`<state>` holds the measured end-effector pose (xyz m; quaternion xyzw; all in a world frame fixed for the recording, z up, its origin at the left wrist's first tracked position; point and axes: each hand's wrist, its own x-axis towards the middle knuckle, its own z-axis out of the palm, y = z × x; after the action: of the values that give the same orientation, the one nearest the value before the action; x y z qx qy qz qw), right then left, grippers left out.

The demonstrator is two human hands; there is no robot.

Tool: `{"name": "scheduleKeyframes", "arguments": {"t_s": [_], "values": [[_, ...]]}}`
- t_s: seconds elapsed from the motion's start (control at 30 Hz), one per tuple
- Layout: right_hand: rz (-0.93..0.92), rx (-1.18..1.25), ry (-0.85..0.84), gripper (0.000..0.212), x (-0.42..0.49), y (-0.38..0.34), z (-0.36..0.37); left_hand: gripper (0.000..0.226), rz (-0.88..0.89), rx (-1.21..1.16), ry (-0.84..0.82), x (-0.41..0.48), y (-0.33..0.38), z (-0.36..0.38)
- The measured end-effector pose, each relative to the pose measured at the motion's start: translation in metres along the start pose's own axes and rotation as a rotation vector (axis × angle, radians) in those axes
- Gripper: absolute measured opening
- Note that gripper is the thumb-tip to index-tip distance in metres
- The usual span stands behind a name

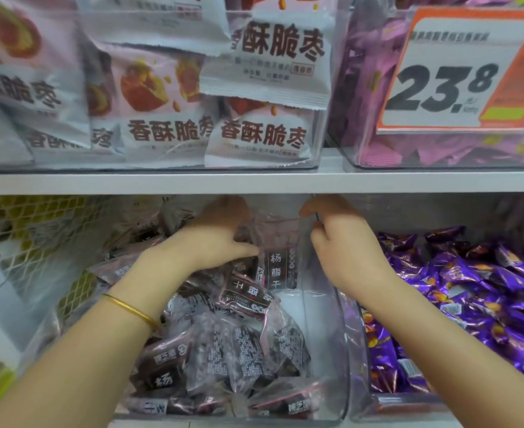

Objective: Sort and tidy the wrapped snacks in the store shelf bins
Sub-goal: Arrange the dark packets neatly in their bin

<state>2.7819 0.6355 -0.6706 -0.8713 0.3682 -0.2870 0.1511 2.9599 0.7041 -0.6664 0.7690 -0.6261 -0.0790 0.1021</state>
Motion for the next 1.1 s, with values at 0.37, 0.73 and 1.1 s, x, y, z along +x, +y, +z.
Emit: {"name": "scheduleKeyframes", "arguments": {"t_s": [0.37, 0.73, 1.1], "values": [[-0.377, -0.251, -0.349, 0.044, 0.001, -0.023, -0.002, 0.079, -0.063, 0.453, -0.360, -0.019, -0.006, 0.027], [-0.211, -0.442, -0.824, 0.037, 0.039, -0.035, 0.025, 0.057, -0.050, -0.151, -0.112, -0.025, -0.016, 0.028], [-0.166, -0.098, -0.680, 0.039, 0.033, -0.038, -0.002, 0.026, -0.115, -0.850, 0.014, -0.040, -0.026, 0.023]]}}
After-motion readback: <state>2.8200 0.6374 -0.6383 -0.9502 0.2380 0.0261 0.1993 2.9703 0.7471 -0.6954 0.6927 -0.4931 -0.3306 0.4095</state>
